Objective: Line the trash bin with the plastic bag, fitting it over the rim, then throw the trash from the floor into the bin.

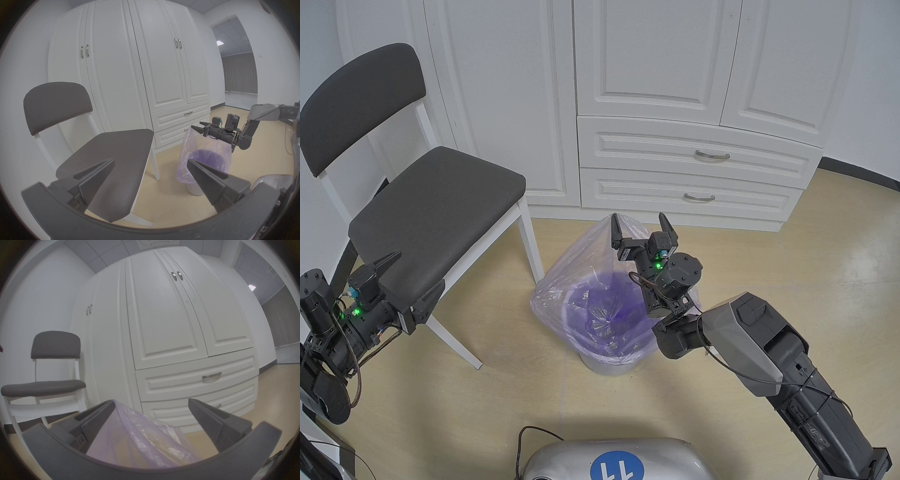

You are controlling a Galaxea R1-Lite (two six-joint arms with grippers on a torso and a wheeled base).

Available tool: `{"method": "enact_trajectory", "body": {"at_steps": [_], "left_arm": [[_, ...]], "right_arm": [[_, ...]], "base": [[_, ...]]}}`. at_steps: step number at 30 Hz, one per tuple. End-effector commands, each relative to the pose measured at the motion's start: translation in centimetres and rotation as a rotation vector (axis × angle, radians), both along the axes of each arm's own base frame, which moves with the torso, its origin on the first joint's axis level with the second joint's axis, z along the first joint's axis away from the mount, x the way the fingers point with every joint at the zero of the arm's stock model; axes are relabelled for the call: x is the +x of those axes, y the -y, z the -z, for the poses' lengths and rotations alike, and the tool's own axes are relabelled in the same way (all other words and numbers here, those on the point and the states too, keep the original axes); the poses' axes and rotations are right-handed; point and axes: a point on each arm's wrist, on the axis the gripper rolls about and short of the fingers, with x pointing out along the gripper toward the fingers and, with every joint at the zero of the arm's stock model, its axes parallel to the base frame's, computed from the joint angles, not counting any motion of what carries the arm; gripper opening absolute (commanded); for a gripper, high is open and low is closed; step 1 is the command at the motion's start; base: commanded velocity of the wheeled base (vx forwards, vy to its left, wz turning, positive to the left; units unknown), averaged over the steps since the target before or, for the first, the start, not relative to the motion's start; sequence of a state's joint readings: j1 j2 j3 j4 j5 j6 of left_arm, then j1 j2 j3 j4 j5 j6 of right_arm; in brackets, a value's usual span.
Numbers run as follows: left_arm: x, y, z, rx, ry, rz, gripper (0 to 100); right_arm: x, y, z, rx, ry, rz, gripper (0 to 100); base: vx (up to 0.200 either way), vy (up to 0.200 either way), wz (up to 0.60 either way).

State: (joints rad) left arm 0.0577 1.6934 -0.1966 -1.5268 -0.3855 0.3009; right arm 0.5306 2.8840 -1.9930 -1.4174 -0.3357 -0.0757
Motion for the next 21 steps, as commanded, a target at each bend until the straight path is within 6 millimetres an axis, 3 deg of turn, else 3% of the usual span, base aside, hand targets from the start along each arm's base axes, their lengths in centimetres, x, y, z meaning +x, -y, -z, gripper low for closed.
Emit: {"method": "enact_trajectory", "body": {"at_steps": [1,2,4,6,7,8,17,21], "left_arm": [[-0.3,1.3,0.5,-0.001,-0.029,0.046,100],[-0.3,1.3,0.5,-0.001,-0.029,0.046,100],[-0.5,2.3,1.0,-0.001,-0.052,0.089,100],[-0.5,2.5,1.1,0.000,-0.058,0.097,100],[-0.5,2.9,1.4,0.000,-0.072,0.112,100],[-0.4,3.0,1.6,0.001,-0.078,0.117,100],[-0.4,3.9,1.9,0.001,-0.096,0.103,100],[-0.5,5.4,2.9,0.004,-0.144,0.135,100]], "right_arm": [[-2.0,1.4,-3.0,-0.071,-0.033,-0.022,100],[-2.0,1.4,-3.0,-0.071,-0.033,-0.022,100],[-5.0,3.5,-2.9,-0.174,-0.192,-0.086,100],[-5.6,3.8,-2.9,-0.190,-0.217,-0.110,100],[-7.6,5.3,-2.8,-0.255,-0.320,-0.160,100],[-8.2,5.9,-2.8,-0.275,-0.351,-0.173,100],[-10.0,8.3,-4.0,-0.326,-0.458,-0.183,100],[-12.0,9.4,-5.2,-0.353,-0.502,-0.228,100]], "base": [[0.000,0.000,0.00],[0.000,0.000,0.00],[0.000,0.000,0.00],[0.000,0.000,0.00],[0.000,0.000,0.00],[0.000,0.000,0.00],[0.000,0.000,0.00],[0.000,0.000,0.00]]}}
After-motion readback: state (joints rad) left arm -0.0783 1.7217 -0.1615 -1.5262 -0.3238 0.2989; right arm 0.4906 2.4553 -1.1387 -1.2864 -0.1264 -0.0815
